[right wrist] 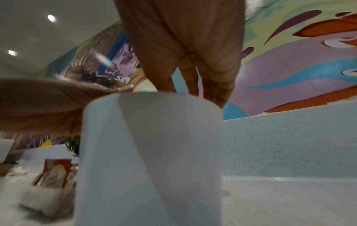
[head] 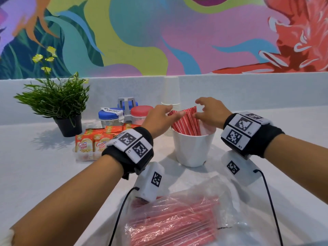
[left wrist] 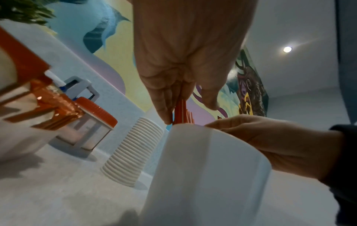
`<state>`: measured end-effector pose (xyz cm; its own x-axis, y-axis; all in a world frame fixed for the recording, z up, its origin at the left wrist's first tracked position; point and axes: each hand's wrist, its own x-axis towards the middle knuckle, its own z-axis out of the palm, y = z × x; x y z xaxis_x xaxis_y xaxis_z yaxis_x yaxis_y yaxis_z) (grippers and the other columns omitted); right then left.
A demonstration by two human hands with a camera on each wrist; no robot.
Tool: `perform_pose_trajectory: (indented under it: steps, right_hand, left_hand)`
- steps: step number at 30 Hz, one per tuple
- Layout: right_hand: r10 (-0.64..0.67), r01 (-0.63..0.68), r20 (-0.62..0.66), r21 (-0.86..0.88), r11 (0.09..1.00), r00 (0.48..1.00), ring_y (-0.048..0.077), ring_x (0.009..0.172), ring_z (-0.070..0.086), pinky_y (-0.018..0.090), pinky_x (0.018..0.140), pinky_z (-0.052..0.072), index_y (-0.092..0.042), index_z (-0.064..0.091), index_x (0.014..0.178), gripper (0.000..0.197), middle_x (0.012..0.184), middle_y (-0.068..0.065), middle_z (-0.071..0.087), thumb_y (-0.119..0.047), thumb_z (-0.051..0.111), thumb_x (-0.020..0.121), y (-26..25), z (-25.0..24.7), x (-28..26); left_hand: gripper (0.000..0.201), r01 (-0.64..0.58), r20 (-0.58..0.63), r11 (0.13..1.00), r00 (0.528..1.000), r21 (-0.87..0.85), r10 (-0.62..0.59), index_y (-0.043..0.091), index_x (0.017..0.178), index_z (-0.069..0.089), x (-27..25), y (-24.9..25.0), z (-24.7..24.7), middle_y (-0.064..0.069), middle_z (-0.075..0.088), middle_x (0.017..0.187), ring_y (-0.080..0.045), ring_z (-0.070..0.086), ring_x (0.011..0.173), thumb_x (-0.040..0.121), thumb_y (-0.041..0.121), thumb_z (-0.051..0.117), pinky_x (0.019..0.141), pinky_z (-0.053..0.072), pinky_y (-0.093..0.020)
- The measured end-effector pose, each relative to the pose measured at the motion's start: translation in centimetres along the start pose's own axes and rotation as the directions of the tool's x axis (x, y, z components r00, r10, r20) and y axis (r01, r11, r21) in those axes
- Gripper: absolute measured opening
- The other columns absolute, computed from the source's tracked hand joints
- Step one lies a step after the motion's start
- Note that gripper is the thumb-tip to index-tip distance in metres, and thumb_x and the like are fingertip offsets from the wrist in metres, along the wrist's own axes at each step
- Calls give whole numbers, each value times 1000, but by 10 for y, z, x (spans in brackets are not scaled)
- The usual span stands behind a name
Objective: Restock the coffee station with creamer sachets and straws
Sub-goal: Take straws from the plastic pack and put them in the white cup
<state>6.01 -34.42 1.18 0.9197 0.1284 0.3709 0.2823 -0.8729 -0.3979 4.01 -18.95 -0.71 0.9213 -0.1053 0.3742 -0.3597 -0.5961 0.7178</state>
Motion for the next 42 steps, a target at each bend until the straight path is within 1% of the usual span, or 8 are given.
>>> perform_pose_trajectory:
  steps: [4, 12, 16, 21, 23, 29, 36, 42]
  right_hand:
    - [-48, 71, 211, -106, 992, 976, 32, 125, 45, 35, 102, 35, -5, 33, 138, 47, 140, 16, 45, -9, 44, 92, -3, 10, -6]
    - [-167, 187, 240, -59, 981, 956, 32, 127, 43, 34, 104, 33, -8, 28, 142, 52, 145, 12, 36, -2, 39, 92, -4, 8, -14]
    - [-152, 190, 254, -131, 973, 955, 31, 129, 40, 32, 105, 30, -8, 32, 141, 50, 147, 10, 35, -3, 39, 92, -5, 3, -10]
    - [-91, 92, 168, 2, 996, 982, 25, 132, 41, 33, 106, 34, -19, 32, 143, 53, 150, 6, 34, -11, 44, 93, -1, -9, -12]
    - [-93, 88, 108, 53, 995, 990, 22, 131, 42, 34, 107, 34, -17, 39, 139, 49, 147, 5, 38, -13, 49, 92, -1, -18, -17]
    - [54, -75, 59, 448, 891, 997, 21, 87, 60, 26, 64, 48, -7, 55, 117, 30, 110, 11, 62, -6, 51, 88, -3, -44, -53]
    - [175, -230, 149, 630, 742, 973, 15, 66, 56, 24, 57, 44, -10, 55, 97, 11, 81, 4, 59, -8, 48, 90, 6, -29, -123]
    - [323, -344, 155, 639, 688, 934, 17, 63, 52, 25, 55, 44, -8, 58, 82, 13, 72, 5, 55, -3, 47, 87, 17, 5, -162]
  left_hand:
    - [28, 1, 65, 971, 998, 238, -17, 1, 111, 64, 9, 2, 4, -14, 67, 112, -25, 63, 103, 91, 19, 56, 92, 49, -34]
    - [50, -65, 263, 898, 963, 434, -57, 11, 145, 26, 2, 13, 5, -13, 29, 152, -27, 35, 136, 97, 11, 41, 111, 30, -34]
    - [38, -87, 293, 868, 954, 489, -69, 9, 136, 40, -1, 22, -4, -13, 48, 137, -28, 46, 124, 99, 17, 38, 102, 36, -34]
    - [71, -86, 371, 709, 892, 700, -258, 21, 150, -7, -8, 33, -14, -2, -7, 160, -26, -12, 146, 97, 50, 31, 117, -1, -48]
    - [76, -61, 337, 714, 908, 698, -251, 23, 148, -16, -12, 37, -18, -5, -16, 158, -26, -18, 145, 95, 54, 28, 116, -5, -49]
    - [73, 2, 285, 820, 937, 572, -201, 22, 149, -13, -50, 68, -38, -5, -11, 159, -23, -14, 146, 96, 52, 26, 117, -1, -46]
    - [66, 27, 351, 918, 919, 395, -178, 21, 150, 6, -123, 92, -38, -3, 17, 157, -21, 21, 143, 97, 47, 35, 115, 17, -32]
    - [63, 185, 365, 928, 880, 323, -303, 16, 148, 16, -166, 76, -9, -5, 24, 155, -23, 31, 139, 96, 43, 40, 114, 23, -36]
